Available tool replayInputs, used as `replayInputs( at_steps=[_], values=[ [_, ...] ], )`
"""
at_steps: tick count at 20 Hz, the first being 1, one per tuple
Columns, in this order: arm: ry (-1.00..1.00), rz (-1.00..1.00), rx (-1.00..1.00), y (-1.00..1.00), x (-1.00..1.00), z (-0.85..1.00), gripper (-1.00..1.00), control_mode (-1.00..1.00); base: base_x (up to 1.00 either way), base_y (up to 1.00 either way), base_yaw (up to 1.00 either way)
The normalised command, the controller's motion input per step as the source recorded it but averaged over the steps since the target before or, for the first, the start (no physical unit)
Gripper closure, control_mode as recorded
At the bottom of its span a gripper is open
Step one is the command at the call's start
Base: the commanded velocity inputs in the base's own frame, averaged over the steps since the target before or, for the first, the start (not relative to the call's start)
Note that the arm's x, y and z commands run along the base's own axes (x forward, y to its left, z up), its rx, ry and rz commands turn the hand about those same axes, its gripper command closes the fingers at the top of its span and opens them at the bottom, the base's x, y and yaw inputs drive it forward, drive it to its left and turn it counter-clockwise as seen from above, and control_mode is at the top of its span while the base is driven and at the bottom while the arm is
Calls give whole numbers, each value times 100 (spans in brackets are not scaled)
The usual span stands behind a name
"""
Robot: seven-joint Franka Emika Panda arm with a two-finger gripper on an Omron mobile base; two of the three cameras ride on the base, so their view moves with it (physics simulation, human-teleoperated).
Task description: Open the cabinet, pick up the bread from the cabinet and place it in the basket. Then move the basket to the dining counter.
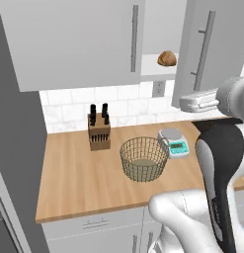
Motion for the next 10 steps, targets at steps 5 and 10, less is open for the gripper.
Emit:
replayInputs(
  at_steps=[5,10],
  values=[
    [16,0,-47,99,47,0,-100,-100,0,0,0],
    [33,-2,-29,54,95,0,-100,-100,0,0,0]
  ],
)
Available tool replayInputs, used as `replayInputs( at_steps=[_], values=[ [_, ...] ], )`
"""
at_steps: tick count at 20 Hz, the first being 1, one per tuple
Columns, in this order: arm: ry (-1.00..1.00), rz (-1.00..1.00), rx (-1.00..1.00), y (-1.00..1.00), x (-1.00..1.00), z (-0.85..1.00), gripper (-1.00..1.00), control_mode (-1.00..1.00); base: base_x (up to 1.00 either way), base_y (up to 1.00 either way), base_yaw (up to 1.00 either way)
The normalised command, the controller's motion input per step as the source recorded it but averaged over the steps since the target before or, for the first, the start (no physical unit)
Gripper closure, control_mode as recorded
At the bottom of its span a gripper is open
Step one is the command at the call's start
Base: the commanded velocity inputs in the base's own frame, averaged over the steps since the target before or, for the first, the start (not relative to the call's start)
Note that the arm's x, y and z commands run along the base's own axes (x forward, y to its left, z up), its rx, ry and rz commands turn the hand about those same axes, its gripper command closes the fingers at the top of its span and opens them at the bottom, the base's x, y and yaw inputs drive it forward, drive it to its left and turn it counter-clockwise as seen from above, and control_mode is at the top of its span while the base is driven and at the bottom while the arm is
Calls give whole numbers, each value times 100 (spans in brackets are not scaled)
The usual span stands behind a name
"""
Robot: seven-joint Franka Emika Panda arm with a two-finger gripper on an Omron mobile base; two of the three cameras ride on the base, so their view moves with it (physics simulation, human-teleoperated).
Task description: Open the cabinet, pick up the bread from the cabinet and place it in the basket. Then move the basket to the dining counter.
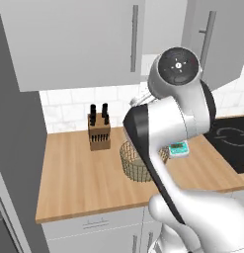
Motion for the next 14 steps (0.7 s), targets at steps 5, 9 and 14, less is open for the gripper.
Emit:
replayInputs(
  at_steps=[5,9,14],
  values=[
    [36,-18,-17,5,100,-18,-100,-100,0,0,0],
    [13,-18,-9,-17,83,-28,-100,-100,0,0,0],
    [5,0,-4,-27,84,-14,-100,-100,0,0,0]
  ],
)
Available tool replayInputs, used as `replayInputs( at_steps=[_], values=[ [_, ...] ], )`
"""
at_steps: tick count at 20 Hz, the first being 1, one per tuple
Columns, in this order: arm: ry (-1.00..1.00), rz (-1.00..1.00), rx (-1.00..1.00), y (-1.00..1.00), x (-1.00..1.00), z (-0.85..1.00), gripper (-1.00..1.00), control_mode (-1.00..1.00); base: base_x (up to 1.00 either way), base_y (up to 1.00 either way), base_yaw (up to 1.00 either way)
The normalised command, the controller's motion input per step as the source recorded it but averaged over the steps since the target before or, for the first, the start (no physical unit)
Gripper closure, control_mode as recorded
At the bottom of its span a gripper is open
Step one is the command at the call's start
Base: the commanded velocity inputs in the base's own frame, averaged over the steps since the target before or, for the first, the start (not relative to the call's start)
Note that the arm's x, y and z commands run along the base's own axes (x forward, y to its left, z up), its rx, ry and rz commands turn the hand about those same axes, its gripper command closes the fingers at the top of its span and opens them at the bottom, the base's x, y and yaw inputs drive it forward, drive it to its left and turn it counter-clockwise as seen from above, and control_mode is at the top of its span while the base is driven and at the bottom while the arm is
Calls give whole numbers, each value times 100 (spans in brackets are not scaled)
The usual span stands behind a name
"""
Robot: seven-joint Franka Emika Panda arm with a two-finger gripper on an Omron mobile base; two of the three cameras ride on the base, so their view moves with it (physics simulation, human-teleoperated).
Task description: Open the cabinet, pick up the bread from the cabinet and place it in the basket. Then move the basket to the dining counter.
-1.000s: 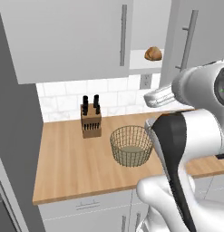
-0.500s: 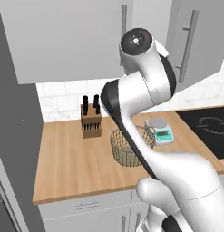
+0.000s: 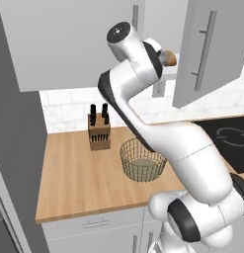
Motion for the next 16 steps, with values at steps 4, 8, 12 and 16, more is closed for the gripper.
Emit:
replayInputs(
  at_steps=[4,8,12,16],
  values=[
    [0,0,0,-73,33,-1,-100,-100,0,0,0],
    [-8,1,3,-87,-23,0,-100,-100,0,0,0],
    [-28,0,4,-92,-93,0,-100,-100,0,0,0],
    [-31,0,3,-97,-96,0,-100,-100,0,0,0]
  ],
)
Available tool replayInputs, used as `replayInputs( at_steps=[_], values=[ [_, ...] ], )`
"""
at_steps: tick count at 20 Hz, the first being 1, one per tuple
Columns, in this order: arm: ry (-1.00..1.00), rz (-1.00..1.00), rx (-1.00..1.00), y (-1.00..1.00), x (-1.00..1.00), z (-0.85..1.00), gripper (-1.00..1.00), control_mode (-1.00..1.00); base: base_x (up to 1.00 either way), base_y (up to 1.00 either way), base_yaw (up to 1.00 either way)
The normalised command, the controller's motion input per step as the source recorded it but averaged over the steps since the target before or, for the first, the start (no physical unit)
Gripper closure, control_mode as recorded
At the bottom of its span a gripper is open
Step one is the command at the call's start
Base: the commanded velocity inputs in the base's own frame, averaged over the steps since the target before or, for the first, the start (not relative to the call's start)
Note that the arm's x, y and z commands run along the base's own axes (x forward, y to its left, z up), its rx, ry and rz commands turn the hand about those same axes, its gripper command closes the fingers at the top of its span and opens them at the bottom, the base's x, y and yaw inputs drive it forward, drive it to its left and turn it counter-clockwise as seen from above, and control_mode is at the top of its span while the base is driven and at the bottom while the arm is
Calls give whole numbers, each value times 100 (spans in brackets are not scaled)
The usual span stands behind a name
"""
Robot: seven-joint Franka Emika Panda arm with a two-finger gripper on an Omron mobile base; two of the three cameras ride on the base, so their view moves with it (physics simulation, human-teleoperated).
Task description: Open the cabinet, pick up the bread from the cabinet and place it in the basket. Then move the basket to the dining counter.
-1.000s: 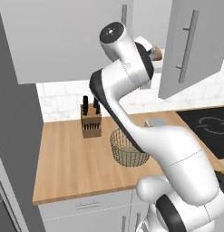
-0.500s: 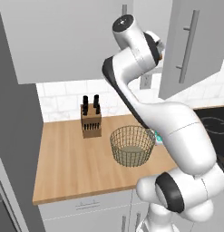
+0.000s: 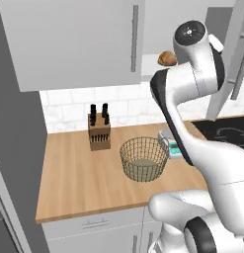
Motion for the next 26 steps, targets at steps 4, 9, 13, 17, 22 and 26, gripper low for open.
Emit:
replayInputs(
  at_steps=[4,9,13,17,22,26],
  values=[
    [-27,-1,7,-100,-56,2,-100,-100,0,0,0],
    [-25,-4,10,-100,-26,21,-100,-100,0,0,0],
    [-24,-7,12,-70,-13,15,-100,-100,0,0,0],
    [-17,-1,27,31,-25,0,-100,-100,0,0,0],
    [-6,2,33,88,0,6,-100,-100,0,0,0],
    [0,14,39,56,24,42,-100,-100,0,0,0]
  ],
)
